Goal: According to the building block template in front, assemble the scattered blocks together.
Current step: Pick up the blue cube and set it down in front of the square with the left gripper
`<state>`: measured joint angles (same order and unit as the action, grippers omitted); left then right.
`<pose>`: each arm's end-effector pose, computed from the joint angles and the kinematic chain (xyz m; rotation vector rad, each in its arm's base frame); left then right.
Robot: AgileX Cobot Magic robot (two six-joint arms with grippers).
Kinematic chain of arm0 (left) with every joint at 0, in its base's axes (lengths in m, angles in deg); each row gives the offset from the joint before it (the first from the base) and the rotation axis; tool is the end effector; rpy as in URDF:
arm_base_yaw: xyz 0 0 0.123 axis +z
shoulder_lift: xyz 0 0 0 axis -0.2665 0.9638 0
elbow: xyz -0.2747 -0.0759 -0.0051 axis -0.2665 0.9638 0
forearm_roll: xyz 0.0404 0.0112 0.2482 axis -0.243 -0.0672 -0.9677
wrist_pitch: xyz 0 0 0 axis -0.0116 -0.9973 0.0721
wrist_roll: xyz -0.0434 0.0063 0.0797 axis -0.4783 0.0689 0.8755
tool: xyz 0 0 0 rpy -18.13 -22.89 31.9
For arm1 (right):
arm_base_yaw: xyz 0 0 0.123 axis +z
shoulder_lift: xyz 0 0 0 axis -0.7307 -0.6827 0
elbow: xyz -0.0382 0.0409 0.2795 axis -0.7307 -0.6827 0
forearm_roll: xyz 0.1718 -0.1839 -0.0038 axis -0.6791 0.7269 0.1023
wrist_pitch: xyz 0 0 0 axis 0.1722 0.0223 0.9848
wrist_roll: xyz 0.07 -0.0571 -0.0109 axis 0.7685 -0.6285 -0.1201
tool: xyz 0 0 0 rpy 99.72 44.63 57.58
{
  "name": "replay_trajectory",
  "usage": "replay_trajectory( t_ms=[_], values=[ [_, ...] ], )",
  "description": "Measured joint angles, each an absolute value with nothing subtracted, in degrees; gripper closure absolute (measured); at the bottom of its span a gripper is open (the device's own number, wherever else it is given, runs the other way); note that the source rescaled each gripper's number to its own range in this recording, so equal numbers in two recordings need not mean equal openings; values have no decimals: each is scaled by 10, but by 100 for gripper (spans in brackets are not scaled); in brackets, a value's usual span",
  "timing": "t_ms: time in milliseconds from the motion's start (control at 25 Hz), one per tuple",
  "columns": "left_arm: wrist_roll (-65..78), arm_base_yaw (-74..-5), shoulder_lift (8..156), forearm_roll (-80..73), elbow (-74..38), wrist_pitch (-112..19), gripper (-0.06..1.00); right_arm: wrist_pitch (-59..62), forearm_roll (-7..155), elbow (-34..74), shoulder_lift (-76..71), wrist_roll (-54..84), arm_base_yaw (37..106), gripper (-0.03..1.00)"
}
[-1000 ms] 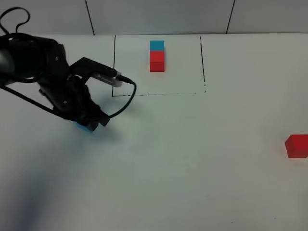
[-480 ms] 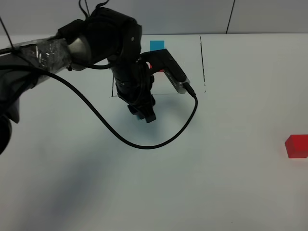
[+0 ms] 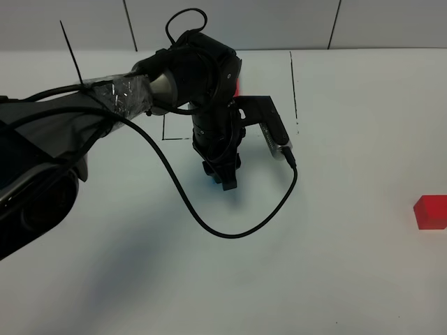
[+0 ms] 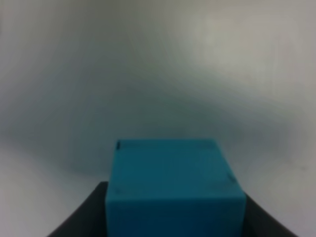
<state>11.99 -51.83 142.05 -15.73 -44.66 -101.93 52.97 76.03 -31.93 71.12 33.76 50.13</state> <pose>0.3826 -0.2832 0.1389 1.8357 2.3590 -0.0144 -0.0050 0.0079 0.2750 -0.1329 2.0413 0.1133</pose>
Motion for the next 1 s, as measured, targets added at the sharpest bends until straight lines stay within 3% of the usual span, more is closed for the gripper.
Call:
replay_trajectory(
  t_ms=[520, 1000],
  values=[
    [213, -518, 1429, -156, -454, -997, 94, 530, 760, -319, 711, 338, 501, 23],
    [240, -529, 1488, -126, -591, -1090, 94, 530, 760, -319, 711, 338, 501, 23]
  ],
)
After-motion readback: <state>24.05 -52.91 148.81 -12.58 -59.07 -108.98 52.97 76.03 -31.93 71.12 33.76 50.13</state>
